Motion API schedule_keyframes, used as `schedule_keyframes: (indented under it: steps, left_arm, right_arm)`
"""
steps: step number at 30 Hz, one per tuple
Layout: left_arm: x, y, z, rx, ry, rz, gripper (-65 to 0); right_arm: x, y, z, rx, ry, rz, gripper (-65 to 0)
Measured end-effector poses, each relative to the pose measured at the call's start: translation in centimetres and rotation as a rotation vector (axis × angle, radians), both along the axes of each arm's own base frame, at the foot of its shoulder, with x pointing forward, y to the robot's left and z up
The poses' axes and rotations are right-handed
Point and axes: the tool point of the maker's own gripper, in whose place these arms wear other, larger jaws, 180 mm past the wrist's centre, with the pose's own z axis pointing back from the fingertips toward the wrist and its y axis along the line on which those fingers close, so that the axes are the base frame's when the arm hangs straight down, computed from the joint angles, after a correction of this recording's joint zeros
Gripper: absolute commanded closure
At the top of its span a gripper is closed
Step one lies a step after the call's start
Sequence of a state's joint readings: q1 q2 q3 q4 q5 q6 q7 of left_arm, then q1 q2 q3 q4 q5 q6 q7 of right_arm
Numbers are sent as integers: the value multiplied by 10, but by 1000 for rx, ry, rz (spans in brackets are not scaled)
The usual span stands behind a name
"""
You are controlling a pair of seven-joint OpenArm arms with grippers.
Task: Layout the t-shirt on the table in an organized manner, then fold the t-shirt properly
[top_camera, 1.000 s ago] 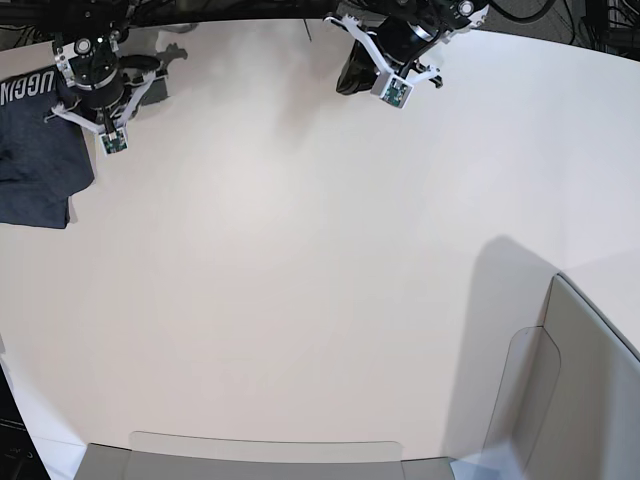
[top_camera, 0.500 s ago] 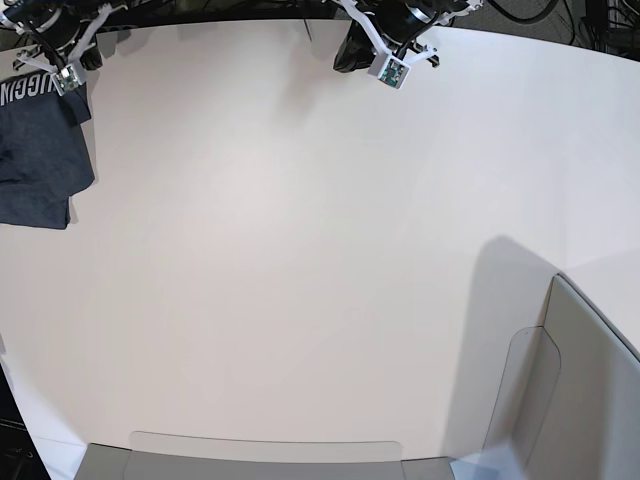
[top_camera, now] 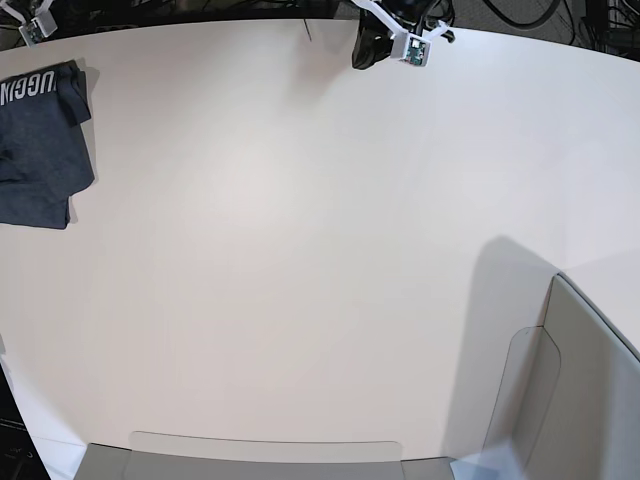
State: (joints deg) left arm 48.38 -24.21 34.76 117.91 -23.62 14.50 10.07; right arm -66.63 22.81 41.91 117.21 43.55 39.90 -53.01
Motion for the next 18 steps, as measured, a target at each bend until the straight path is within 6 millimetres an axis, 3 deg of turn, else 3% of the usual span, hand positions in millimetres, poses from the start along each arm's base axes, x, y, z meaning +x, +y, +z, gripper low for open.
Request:
schedule_keyframes:
  steps: [4, 5, 7, 8, 9, 13, 16, 18]
  left_arm:
    - [-16, 15, 13, -22, -22, 109, 0]
    - [-34, 11, 18, -48, -12, 37, 0]
    - [-79, -2, 8, -72, 133, -44, 0]
    - [-91, -8, 6, -88, 170, -69, 0]
    - [-92, -12, 9, -102, 170, -61, 0]
    - [-60, 4, 13, -56, 46, -51, 0]
    - [-53, 28, 8, 0, 44, -20, 0]
    - [-42, 60, 1, 84, 39, 62, 0]
  right_arm:
    - [-20, 5, -15, -38, 68, -7, 0]
    - [-19, 8, -18, -39, 68, 3, 0]
    - [-9, 14, -20, -24, 38, 15, 0]
    - [-6, 16, -22, -26, 30, 26, 0]
    - [-7, 20, -24, -19, 37, 39, 0]
    - [-10, 34, -34, 2, 68, 73, 0]
    - [-1, 41, -39, 4, 51, 97, 0]
    - [2, 47, -39, 20, 33, 100, 0]
